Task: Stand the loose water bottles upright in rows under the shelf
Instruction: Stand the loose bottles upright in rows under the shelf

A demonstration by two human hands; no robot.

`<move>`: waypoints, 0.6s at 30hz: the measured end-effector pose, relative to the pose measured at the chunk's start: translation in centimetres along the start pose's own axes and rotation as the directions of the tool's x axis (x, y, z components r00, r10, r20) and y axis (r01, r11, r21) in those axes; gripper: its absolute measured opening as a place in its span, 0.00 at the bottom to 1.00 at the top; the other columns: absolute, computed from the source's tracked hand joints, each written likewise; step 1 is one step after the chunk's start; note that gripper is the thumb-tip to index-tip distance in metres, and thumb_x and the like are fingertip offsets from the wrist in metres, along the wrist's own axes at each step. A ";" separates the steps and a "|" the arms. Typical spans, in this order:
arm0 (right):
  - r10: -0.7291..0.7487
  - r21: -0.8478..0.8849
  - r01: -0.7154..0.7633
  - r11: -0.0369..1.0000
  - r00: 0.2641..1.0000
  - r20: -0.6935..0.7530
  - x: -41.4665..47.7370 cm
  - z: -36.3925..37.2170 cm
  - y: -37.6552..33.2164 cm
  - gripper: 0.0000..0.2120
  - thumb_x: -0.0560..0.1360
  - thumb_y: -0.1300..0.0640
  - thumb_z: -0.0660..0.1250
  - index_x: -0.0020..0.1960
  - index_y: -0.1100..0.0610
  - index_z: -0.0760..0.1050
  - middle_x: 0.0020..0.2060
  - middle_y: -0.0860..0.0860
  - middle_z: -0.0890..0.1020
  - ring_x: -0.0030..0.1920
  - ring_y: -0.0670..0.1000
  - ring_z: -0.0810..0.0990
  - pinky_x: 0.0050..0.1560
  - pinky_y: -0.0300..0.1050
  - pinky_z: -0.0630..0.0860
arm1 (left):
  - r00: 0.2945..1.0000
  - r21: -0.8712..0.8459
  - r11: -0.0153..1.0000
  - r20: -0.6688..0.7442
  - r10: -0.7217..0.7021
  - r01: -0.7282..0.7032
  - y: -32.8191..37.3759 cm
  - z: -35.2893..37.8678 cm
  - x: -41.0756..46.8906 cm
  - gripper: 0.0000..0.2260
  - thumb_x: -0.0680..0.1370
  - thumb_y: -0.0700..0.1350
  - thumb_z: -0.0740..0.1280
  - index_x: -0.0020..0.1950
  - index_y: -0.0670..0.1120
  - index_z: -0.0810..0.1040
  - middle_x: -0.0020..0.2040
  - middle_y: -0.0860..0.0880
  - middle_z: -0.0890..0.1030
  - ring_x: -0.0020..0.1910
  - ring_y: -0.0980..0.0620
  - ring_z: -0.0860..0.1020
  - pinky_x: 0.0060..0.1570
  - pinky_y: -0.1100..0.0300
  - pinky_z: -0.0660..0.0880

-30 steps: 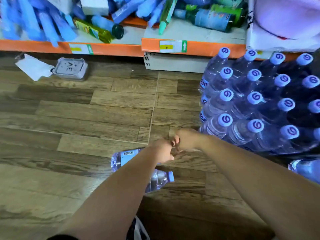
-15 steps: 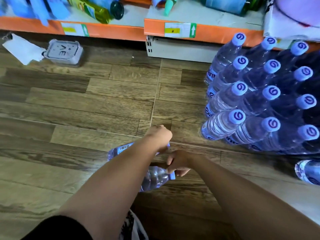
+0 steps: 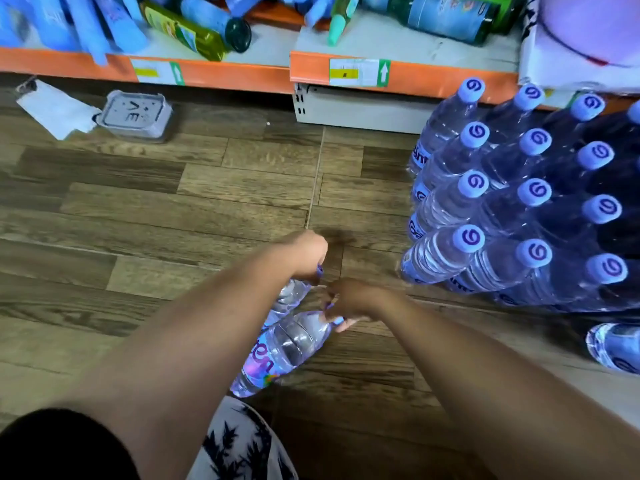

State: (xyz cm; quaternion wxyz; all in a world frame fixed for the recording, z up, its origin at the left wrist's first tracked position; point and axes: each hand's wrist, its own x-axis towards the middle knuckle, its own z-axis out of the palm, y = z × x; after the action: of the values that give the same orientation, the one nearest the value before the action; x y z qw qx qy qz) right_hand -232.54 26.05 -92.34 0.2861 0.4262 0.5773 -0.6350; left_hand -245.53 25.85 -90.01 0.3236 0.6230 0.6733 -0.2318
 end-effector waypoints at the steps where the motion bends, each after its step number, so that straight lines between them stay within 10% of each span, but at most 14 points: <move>1: -0.038 -0.068 0.036 0.997 0.999 -0.024 -0.3 -0.7 -1.2 0.08 0.75 0.67 0.66 0.54 0.62 0.74 0.42 0.53 0.75 0.41 0.50 0.78 0.51 0.49 0.82 | 1.000 0.001 1.000 0.006 0.000 0.000 -0.3 -0.7 -0.4 0.07 0.70 0.44 0.71 0.46 0.43 0.82 0.46 0.41 0.82 0.39 0.47 0.75 0.42 0.57 0.74; 5: -0.121 -0.228 0.101 0.968 0.990 -0.072 -2.2 -3.5 -4.9 0.10 0.76 0.68 0.63 0.55 0.58 0.69 0.48 0.56 0.71 0.34 0.54 0.76 0.40 0.57 0.81 | 0.998 -0.009 1.000 -0.058 -0.021 0.020 -2.0 -3.9 -2.2 0.11 0.70 0.43 0.72 0.51 0.43 0.83 0.50 0.43 0.84 0.46 0.46 0.79 0.41 0.61 0.69; 11: -0.321 -0.366 0.229 0.902 0.923 -0.213 -5.2 -8.0 -8.3 0.08 0.74 0.69 0.64 0.48 0.57 0.71 0.37 0.51 0.71 0.29 0.47 0.74 0.20 0.35 0.76 | 0.981 -0.077 0.997 -0.192 0.013 -0.028 -2.5 -8.2 -3.6 0.11 0.70 0.42 0.71 0.52 0.43 0.83 0.50 0.42 0.84 0.50 0.45 0.81 0.45 0.60 0.73; 18: -0.554 -0.808 0.109 0.580 0.779 -0.293 -7.8 -12.7 -10.2 0.12 0.72 0.65 0.65 0.50 0.55 0.82 0.40 0.47 0.71 0.46 0.49 0.74 0.42 0.36 0.66 | 0.906 -0.108 0.990 -0.421 0.034 -0.087 -1.8 -11.5 -3.0 0.12 0.70 0.43 0.71 0.51 0.42 0.81 0.48 0.41 0.82 0.51 0.42 0.79 0.46 0.59 0.71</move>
State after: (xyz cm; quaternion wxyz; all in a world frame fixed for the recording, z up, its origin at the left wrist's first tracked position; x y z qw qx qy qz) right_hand -234.93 39.19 -80.16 0.1394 0.3002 0.9126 -0.2399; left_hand -248.91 31.81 -80.16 0.2168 0.6574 0.7206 -0.0406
